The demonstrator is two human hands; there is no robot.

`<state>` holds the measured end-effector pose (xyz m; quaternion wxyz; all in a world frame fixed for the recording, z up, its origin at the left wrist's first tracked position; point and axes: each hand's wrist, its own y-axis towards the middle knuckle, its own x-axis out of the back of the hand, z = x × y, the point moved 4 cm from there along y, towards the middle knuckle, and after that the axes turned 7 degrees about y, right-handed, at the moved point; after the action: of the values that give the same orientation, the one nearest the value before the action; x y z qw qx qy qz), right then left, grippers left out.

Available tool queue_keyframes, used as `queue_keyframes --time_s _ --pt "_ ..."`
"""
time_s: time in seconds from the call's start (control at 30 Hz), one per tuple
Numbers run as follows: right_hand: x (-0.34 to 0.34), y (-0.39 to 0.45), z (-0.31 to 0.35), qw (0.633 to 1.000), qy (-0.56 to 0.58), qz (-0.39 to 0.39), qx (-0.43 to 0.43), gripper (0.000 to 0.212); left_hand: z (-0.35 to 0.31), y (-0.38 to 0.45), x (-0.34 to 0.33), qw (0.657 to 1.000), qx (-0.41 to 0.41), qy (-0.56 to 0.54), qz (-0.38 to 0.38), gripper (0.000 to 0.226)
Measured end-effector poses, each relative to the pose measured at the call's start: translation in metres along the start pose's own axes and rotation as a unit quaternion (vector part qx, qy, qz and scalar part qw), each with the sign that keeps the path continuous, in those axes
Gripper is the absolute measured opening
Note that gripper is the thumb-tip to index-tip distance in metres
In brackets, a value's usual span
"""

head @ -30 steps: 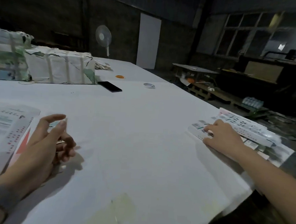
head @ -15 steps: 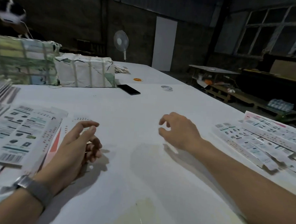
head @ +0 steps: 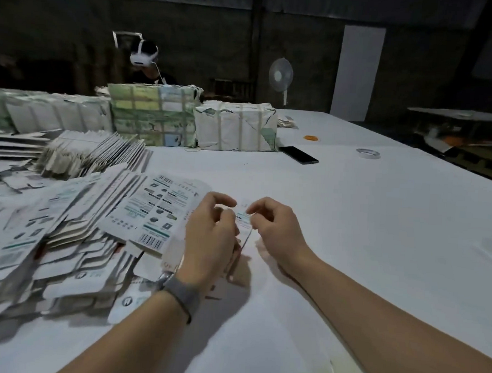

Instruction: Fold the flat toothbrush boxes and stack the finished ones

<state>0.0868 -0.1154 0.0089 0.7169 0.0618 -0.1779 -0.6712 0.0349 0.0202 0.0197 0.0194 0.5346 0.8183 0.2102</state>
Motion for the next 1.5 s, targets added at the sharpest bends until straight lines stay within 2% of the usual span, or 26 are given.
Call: queue_keyframes --time_s 0.03,0.07,0.1,0.2,0.23,0.3,0.37,0.5,0.57,0.7,0.8,0.83,0.9,0.97,1.0,1.03,1.1,1.2,1.37,1.5 --pt "0.003 0.002 -0.001 0.999 0.028 -0.019 -0.008 0.028 -0.004 0.0 0.002 0.99 -0.085 0.113 -0.009 0.014" --pt "0.004 0.004 -0.003 0.998 0.049 -0.036 -0.013 0.029 -0.006 -0.001 0.0 0.965 -0.145 0.22 -0.003 0.009" --pt "0.006 0.005 -0.003 0.997 0.059 -0.05 -0.013 0.03 -0.004 -0.003 -0.003 0.933 -0.164 0.318 0.019 0.012" --pt "0.01 0.007 -0.005 0.991 0.095 -0.09 -0.008 0.031 0.013 -0.002 -0.014 0.826 -0.105 0.541 0.118 0.045" --pt "0.012 0.007 -0.005 0.989 0.106 -0.105 -0.009 0.03 0.016 -0.001 -0.013 0.805 -0.093 0.569 0.138 0.05" --pt "0.014 0.009 -0.008 0.985 0.123 -0.125 -0.012 0.03 0.013 0.003 -0.012 0.806 -0.099 0.565 0.147 0.049" --pt "0.016 0.009 -0.011 0.983 0.13 -0.132 -0.011 0.03 0.001 0.002 -0.016 0.808 -0.132 0.556 0.144 0.038" --pt "0.017 0.009 -0.01 0.981 0.135 -0.138 0.002 0.031 -0.025 0.0 -0.023 0.755 -0.183 0.608 0.166 0.014" --pt "0.016 0.009 -0.01 0.982 0.135 -0.135 0.005 0.03 -0.034 0.012 -0.019 0.746 -0.181 0.617 0.174 0.006" --pt "0.013 0.011 -0.011 0.982 0.135 -0.13 -0.003 0.03 -0.047 0.051 -0.009 0.752 -0.144 0.607 0.212 0.005" --pt "0.013 0.008 -0.01 0.983 0.131 -0.132 -0.002 0.03 -0.046 0.072 -0.005 0.749 -0.128 0.601 0.25 0.032" --pt "0.013 0.007 -0.009 0.983 0.13 -0.13 0.0 0.03 -0.043 0.077 -0.004 0.764 -0.12 0.583 0.25 0.035" --pt "0.011 0.005 -0.008 0.985 0.125 -0.12 0.006 0.029 -0.036 0.082 0.001 0.836 -0.093 0.49 0.227 0.03" --pt "0.009 0.005 -0.007 0.985 0.129 -0.11 0.008 0.023 -0.026 0.08 0.006 0.935 -0.02 0.301 0.189 0.019" --pt "0.008 0.006 -0.005 0.985 0.137 -0.103 0.007 0.018 -0.02 0.076 0.008 0.966 0.03 0.188 0.176 0.015" --pt "0.006 0.006 -0.004 0.985 0.147 -0.092 0.004 0.013 -0.014 0.069 0.008 0.978 0.078 0.095 0.171 0.014" --pt "0.001 0.004 -0.001 0.985 0.163 -0.059 0.001 0.006 -0.003 0.053 0.005 0.974 0.122 -0.005 0.189 0.014" --pt "-0.007 0.001 0.003 0.985 0.171 0.006 0.005 0.019 0.011 0.033 0.001 0.967 0.137 -0.096 0.194 0.013" --pt "-0.01 0.0 0.004 0.989 0.148 0.019 0.019 0.054 0.023 0.019 -0.003 0.975 0.13 -0.088 0.158 0.009" --pt "-0.017 -0.002 0.005 0.988 0.151 0.033 0.026 0.059 0.023 0.015 -0.003 0.978 0.112 -0.099 0.142 0.003"
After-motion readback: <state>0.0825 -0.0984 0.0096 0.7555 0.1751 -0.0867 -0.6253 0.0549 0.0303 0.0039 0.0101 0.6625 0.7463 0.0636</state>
